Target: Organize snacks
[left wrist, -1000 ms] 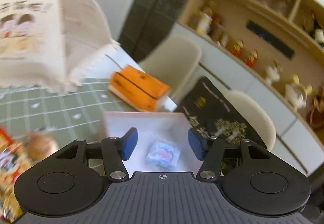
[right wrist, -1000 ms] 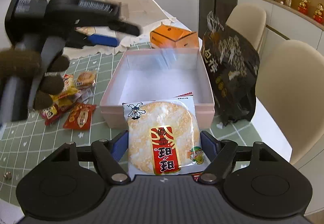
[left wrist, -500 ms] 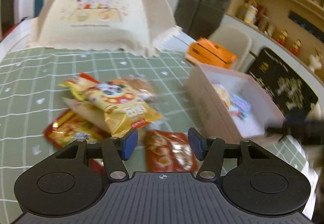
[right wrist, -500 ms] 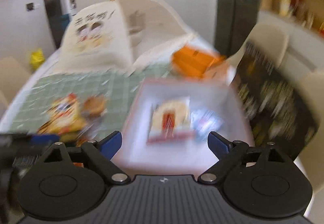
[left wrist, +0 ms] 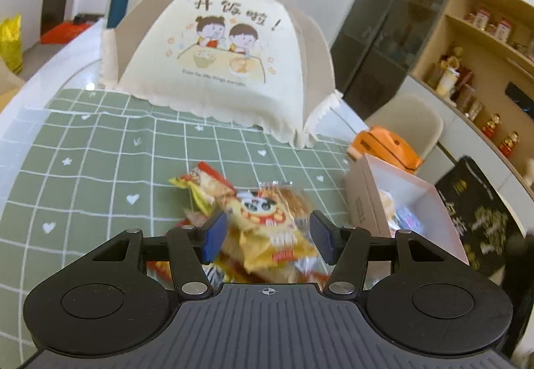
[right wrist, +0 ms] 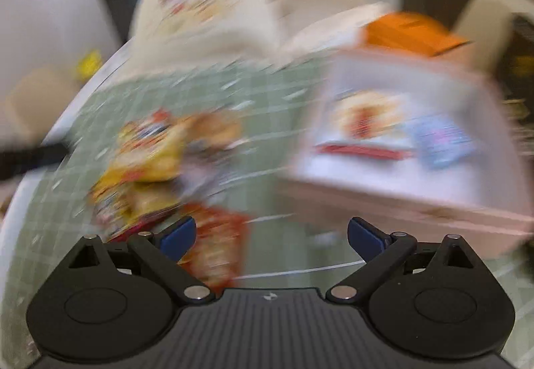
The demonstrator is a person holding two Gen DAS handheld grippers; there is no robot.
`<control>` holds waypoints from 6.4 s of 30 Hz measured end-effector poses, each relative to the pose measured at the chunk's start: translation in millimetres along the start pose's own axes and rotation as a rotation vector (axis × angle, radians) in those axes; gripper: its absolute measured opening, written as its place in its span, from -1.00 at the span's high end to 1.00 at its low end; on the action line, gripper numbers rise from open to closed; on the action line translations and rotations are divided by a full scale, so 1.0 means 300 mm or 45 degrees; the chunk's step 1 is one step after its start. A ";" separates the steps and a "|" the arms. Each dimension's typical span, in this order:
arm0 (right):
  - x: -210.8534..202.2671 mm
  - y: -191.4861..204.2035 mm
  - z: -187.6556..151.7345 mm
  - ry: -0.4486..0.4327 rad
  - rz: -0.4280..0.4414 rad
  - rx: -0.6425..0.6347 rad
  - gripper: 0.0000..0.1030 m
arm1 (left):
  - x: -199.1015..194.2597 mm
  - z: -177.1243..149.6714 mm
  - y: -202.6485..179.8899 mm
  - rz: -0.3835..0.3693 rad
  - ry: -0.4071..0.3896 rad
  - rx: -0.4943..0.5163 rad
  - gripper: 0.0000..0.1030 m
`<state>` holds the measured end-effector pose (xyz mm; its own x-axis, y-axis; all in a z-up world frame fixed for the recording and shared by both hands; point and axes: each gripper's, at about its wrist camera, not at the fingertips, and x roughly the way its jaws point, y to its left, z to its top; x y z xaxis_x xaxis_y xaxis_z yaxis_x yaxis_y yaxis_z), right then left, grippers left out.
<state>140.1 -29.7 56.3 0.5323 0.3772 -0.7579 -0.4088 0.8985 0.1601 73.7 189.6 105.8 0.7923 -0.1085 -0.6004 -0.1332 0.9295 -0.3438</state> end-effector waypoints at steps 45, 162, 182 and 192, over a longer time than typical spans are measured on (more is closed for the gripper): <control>-0.201 -0.188 -0.435 -0.029 -0.302 0.063 -1.00 | 0.026 -0.462 -0.336 0.018 0.328 0.896 -0.37; -0.051 0.012 -0.192 0.207 -0.104 -0.029 -0.60 | 0.335 -0.080 -0.010 -0.257 0.410 0.534 -0.06; -0.129 -0.099 -0.273 0.122 -0.199 0.027 -0.75 | -0.015 -0.331 0.074 -0.111 0.445 0.285 0.04; -0.167 0.050 -0.214 0.060 -0.009 -0.055 -0.75 | -0.023 -0.398 0.003 -0.168 0.405 0.219 0.36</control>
<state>59.8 -49.6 56.2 0.5002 0.3590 -0.7880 -0.4372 0.8902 0.1280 -3.0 149.2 23.2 0.5679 -0.3101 -0.7625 0.0809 0.9429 -0.3232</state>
